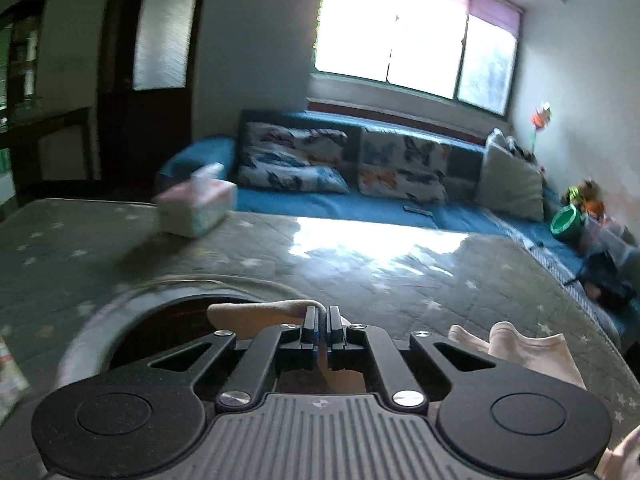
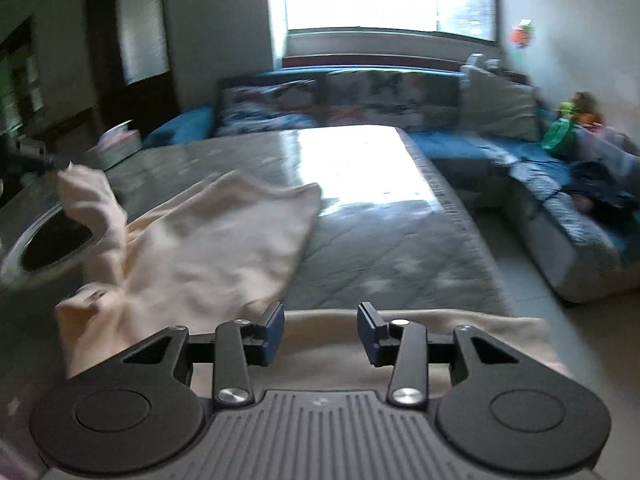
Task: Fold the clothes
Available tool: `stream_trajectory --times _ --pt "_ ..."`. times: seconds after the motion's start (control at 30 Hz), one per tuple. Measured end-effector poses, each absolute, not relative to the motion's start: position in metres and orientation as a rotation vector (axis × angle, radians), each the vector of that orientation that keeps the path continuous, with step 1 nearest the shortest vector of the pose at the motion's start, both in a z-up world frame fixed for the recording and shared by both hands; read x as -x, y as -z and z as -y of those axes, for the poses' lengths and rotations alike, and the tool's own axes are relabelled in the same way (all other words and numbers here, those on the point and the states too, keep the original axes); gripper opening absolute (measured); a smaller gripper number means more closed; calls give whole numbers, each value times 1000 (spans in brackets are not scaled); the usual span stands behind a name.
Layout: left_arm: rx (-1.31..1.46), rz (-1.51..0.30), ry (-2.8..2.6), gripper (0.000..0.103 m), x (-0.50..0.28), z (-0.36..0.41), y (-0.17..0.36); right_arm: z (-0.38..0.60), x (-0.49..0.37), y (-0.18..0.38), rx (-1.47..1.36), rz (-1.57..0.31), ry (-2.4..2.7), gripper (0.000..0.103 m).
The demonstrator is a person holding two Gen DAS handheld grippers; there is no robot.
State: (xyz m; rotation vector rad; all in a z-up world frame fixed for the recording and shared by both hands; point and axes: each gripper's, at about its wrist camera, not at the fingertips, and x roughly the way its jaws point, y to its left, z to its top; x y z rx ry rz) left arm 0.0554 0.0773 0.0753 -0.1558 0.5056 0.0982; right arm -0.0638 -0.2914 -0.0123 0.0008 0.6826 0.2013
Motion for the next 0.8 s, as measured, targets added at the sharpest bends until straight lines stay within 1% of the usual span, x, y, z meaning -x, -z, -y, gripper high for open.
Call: stream_trajectory --times 0.1,0.2,0.33,0.47,0.57,0.63,0.7,0.8 --pt "167 -473 -149 4 -19 -94 -82 272 71 9 20 -685 -299 44" --pt "189 -475 -202 4 13 -113 -83 251 75 4 44 -684 -405 48" --pt "199 -490 -259 4 48 -129 -81 224 83 2 92 -692 -548 49" --pt "202 -533 -308 4 77 -137 -71 198 91 11 163 -727 -661 49" --pt "227 -577 -336 4 95 -147 -62 182 100 23 203 -793 -731 49" --pt "238 -614 -349 4 104 -154 -55 175 110 26 259 -808 -774 51" --pt "240 -662 -354 6 109 -159 -48 174 115 22 285 -815 -813 50" --pt "240 -707 -342 10 109 -163 -44 183 109 8 250 -821 -834 50"
